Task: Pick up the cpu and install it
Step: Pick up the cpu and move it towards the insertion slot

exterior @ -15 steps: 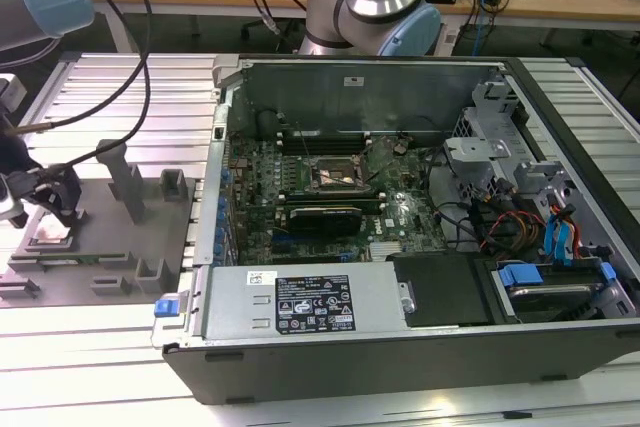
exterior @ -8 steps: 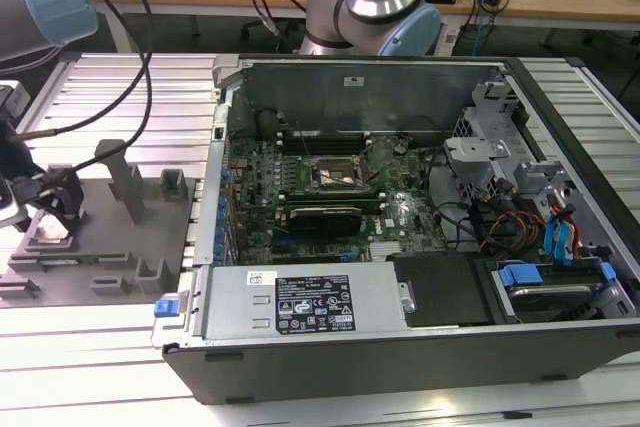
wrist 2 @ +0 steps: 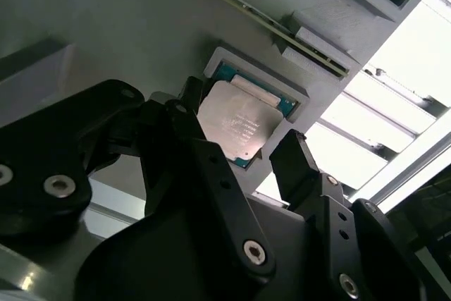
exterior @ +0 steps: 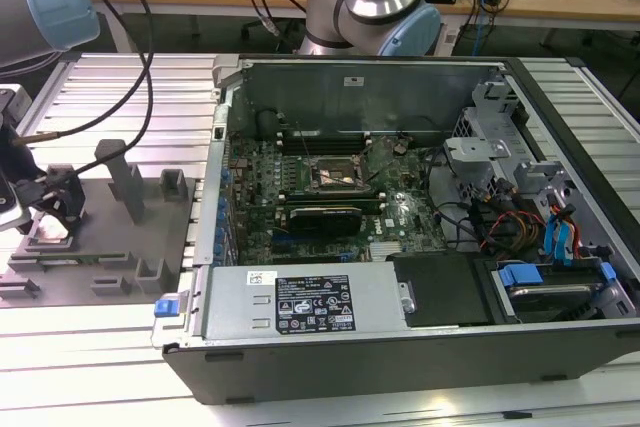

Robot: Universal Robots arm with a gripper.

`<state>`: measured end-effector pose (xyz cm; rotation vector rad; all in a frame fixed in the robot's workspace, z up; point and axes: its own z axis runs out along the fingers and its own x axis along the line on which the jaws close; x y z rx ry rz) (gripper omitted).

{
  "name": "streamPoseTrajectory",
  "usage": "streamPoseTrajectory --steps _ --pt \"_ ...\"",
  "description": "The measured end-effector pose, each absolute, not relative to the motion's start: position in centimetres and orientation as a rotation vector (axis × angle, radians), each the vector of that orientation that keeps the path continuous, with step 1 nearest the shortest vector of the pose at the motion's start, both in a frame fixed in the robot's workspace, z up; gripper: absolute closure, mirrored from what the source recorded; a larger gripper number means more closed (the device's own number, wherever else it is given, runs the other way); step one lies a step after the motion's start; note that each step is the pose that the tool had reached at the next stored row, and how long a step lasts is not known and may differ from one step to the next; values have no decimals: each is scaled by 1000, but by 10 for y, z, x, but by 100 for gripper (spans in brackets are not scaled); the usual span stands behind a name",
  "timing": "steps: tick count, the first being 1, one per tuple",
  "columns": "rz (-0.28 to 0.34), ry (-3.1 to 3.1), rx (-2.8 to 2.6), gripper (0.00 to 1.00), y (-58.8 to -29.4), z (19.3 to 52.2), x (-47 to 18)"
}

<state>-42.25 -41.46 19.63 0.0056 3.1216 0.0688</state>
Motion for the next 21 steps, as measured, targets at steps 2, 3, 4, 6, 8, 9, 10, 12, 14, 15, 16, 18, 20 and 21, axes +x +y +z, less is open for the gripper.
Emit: streamPoseTrajectory --steps 2,3,4,6,8,9,10,12,14,15,16,18,20,21 --pt "69 3122 5 34 -415 196 -422" --pt "69 3121 4 34 -414 196 -422" --pt "69 3121 -1 34 -414 196 -422" --pt "69 3122 -22 34 -413 195 -422" --pt "69 3122 -27 34 -413 194 -422" --pt "69 3122 -27 34 -412 194 -422" --pt "69 3122 -27 34 -412 193 -422" --pt "67 3122 -27 34 -412 192 -422" --pt "65 3123 -27 34 -412 191 -422" --pt "65 3124 -27 34 -412 190 -422" --pt "65 3124 -27 34 -412 190 -422" --pt "65 3124 -27 34 -411 190 -422" --pt "65 3123 -27 34 -411 189 -422" --pt "65 3123 -27 34 -410 189 -422"
